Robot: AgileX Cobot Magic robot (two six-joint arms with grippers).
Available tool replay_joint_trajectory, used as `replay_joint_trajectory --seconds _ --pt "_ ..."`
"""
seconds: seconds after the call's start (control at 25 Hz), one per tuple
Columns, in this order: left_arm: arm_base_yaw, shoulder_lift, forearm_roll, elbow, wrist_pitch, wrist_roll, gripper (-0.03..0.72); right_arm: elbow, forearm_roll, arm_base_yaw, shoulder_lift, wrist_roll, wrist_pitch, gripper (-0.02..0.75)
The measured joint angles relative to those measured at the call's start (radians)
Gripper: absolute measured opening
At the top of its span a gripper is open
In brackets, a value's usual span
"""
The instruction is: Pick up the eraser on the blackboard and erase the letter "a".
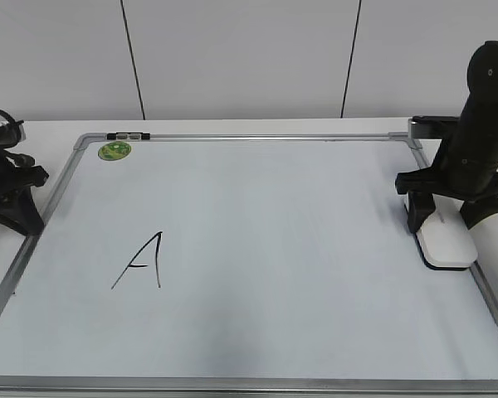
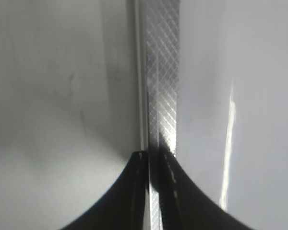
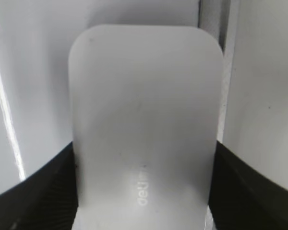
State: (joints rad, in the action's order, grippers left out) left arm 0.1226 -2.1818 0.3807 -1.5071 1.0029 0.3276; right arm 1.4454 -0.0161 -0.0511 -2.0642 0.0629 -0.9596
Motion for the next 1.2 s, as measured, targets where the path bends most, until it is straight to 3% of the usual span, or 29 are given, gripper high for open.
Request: replay_joint_trajectory --seconds 0.2,0.36,0.64,0.76,1.0,1.2 --pt "0.000 0.000 0.000 0.000 0.000 0.000 0.045 0.000 0.001 0.000 -0.004 0.006 0.002 0.547" --pt "0.000 0.000 0.000 0.000 0.000 0.000 0.051 0.011 0.004 0.000 -0.015 0.008 0.005 0.613" --pt "0.000 0.000 0.001 0.000 0.000 0.000 0.090 0.149 0.016 0.000 -0.017 -0.023 -0.155 0.625" --pt "0.000 0.000 0.001 -0.002 -0.001 0.001 0.195 0.201 0.016 0.000 -0.017 -0.041 -0.209 0.625" --pt "0.000 0.004 0.001 -0.058 0.026 0.001 0.507 0.220 0.011 0.000 -0.011 -0.063 -0.235 0.613" --pt "0.000 0.056 -0.006 -0.170 0.178 -0.075 0.559 0.220 -0.034 0.000 0.073 -0.099 -0.253 0.597"
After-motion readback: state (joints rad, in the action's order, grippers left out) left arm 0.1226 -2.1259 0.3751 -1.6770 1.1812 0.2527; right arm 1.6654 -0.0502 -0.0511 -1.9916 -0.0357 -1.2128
